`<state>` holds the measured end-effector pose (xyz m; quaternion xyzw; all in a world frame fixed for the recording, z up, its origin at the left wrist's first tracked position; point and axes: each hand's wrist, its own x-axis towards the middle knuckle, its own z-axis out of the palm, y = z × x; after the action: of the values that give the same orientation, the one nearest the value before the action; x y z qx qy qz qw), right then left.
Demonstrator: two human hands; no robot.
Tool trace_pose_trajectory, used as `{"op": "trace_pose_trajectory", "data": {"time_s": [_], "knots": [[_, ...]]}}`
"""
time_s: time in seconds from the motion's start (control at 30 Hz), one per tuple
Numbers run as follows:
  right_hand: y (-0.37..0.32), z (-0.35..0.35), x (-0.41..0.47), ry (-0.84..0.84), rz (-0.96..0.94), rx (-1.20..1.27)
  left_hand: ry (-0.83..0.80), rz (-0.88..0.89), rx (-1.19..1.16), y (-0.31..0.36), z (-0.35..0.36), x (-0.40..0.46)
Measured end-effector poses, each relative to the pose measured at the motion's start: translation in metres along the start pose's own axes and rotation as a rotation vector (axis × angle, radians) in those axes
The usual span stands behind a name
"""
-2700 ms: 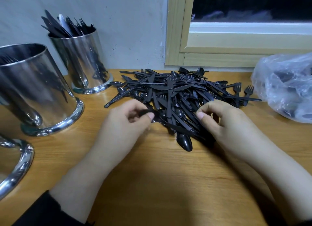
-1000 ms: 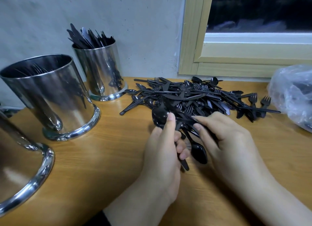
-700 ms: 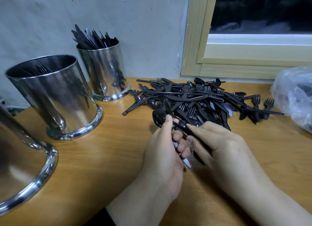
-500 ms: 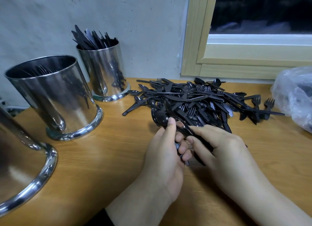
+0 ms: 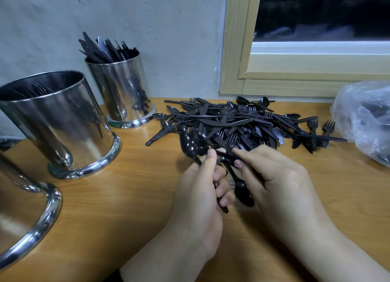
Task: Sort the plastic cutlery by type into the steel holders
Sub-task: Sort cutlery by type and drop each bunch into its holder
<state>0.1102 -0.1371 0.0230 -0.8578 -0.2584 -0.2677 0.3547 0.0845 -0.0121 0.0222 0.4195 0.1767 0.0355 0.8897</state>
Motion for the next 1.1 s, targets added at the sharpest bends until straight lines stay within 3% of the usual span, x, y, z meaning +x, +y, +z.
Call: {"op": "trace_pose_trajectory", "data": {"time_s": [0.43,0.7,0.97,1.1], "knots": [[-0.005,0.004,-0.004,-0.106,0.038,0.033,0.065,0.019,0.040,0.002,-0.001,0.000],[-0.016,0.009,-0.008,-0.209,0.129,-0.006,-0.028,-0.038,-0.103,0.006,0.005,-0.005],[-0.023,0.007,-0.005,-0.169,-0.003,-0.116,0.110,-0.066,-0.018,0.004,0.001,0.001],[-0.013,0.006,-0.003,-0.127,0.075,-0.082,0.099,-0.036,-0.078,0.006,0.001,0.004]]}}
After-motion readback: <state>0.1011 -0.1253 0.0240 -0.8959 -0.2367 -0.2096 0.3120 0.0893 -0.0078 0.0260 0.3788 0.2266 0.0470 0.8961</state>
